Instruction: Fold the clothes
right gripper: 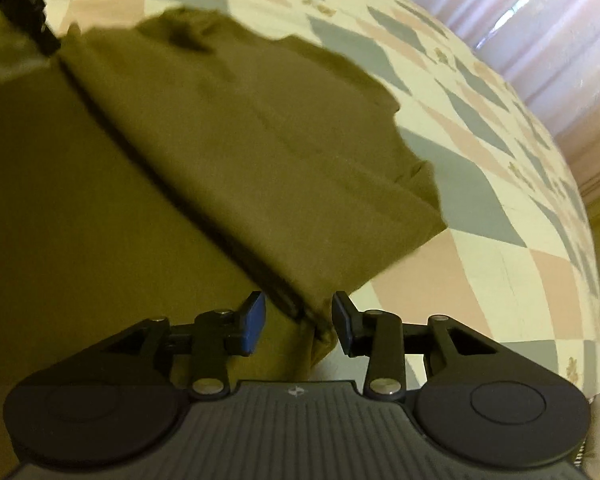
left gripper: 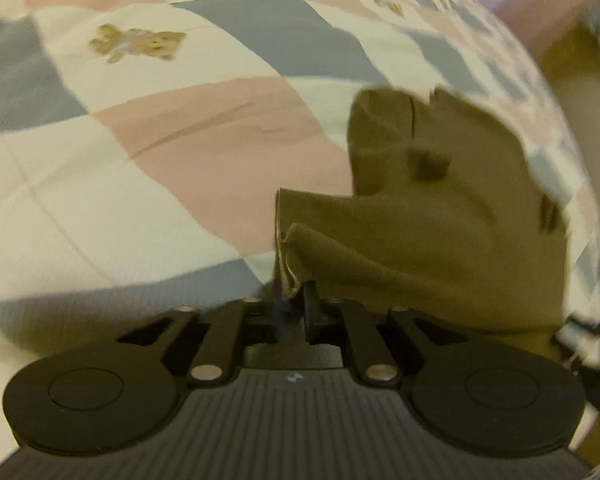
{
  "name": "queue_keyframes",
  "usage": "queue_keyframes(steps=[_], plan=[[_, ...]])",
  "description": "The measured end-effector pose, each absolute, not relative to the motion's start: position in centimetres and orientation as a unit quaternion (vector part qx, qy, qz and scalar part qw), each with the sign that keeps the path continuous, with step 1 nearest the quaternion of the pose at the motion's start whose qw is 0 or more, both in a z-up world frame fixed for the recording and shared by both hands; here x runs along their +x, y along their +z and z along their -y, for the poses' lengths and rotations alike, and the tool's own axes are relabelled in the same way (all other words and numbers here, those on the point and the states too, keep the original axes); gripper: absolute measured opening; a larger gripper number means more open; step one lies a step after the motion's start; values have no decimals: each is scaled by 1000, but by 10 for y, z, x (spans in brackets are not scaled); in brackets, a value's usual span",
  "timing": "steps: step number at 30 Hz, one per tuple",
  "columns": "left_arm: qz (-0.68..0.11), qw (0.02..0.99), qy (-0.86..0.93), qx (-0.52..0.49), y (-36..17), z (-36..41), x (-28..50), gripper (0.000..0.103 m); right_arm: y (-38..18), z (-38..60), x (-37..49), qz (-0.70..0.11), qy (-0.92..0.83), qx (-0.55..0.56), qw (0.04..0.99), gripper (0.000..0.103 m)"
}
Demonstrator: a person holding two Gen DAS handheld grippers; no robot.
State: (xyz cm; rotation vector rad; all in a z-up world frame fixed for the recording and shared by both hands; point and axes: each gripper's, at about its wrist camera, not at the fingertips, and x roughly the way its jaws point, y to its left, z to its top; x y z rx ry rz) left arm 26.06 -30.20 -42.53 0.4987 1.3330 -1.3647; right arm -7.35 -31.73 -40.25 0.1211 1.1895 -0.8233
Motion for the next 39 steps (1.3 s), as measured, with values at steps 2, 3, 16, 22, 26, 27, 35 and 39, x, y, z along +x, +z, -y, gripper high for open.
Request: queue_keyframes(steps=[2, 3, 16, 22, 26, 27, 35, 39], plan=[[-603, 543, -565, 149, -418, 295, 271, 30, -385, 328, -77, -511, -388, 90, 761, 38], [-624, 535, -558, 117, -416, 292, 276, 33, -379, 335, -79, -491, -396, 112, 768, 38], [-698, 551, -457, 5, -441, 278, 283, 3, -430, 425, -90, -454, -467, 226, 724, 37], [-664, 567, -485, 41, -428, 286, 262, 50, -412, 411, -99, -422, -482, 263, 722, 37], [-661, 612, -434, 12, -437, 286, 266, 2, -406, 396, -103, -409, -485, 275, 722, 37], [-638, 632, -439, 33, -431, 292, 262, 1, -405, 392, -104, -406, -486, 278, 722, 37], [-172, 607, -669, 394, -368, 293, 91, 1, -389, 375, -131, -372, -496, 308, 722, 37], [-72, 474, -717, 505, -414, 268, 23, 7, -385, 372, -136, -369, -485, 310, 729, 38]])
